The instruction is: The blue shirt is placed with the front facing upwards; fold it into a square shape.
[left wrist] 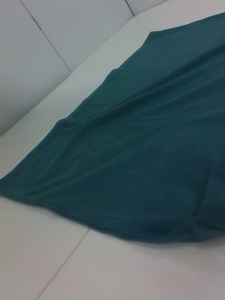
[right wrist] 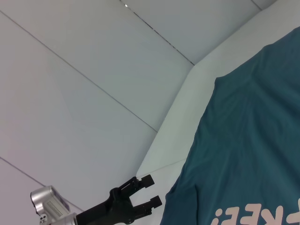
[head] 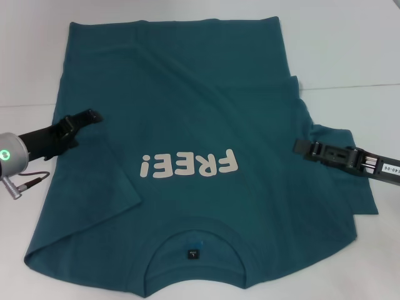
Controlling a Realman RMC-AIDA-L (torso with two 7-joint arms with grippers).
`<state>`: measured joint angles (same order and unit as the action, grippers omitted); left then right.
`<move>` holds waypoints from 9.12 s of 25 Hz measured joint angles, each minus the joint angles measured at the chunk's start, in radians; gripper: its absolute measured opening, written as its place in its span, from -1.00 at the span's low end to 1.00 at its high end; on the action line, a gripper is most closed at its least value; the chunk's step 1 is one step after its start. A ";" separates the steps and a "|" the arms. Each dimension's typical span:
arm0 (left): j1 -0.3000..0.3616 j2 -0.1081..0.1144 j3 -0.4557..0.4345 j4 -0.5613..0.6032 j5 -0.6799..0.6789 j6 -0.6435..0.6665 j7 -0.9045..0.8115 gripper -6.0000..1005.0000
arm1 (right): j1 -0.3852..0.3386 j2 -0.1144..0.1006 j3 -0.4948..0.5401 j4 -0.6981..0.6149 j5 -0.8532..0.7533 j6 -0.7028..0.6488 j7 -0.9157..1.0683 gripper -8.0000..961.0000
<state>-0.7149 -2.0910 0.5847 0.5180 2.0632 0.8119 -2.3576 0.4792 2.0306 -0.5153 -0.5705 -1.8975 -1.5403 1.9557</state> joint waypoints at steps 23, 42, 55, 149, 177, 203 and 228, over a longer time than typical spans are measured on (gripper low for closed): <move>0.289 -0.036 -0.074 0.261 -0.078 0.737 0.603 0.86 | -0.015 -0.011 0.010 -0.007 0.011 -0.013 -0.032 0.91; 0.285 -0.051 -0.075 0.252 -0.083 0.740 0.578 0.86 | -0.083 -0.226 0.103 -0.061 -0.192 -0.019 0.299 0.91; 0.262 -0.058 -0.077 0.252 -0.083 0.738 0.579 0.86 | 0.113 -0.221 0.087 -0.115 -0.432 0.282 0.623 0.91; 0.253 -0.069 -0.080 0.232 -0.118 0.684 0.604 0.86 | 0.243 -0.147 -0.181 0.160 -0.451 0.647 0.641 0.91; 0.255 -0.067 -0.083 0.232 -0.130 0.673 0.604 0.86 | 0.271 -0.146 -0.193 0.158 -0.460 0.599 0.636 0.91; 0.256 -0.067 -0.083 0.232 -0.132 0.678 0.601 0.86 | 0.297 -0.141 -0.195 0.158 -0.517 0.602 0.651 -0.36; 0.267 -0.067 -0.094 0.233 -0.148 0.684 0.597 0.86 | 0.306 -0.165 -0.194 0.067 -0.517 0.549 0.693 -0.91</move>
<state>-0.4476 -2.1582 0.4910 0.7515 1.9150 1.4958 -1.7611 0.7854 1.8652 -0.7090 -0.5033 -2.4141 -0.9913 2.6492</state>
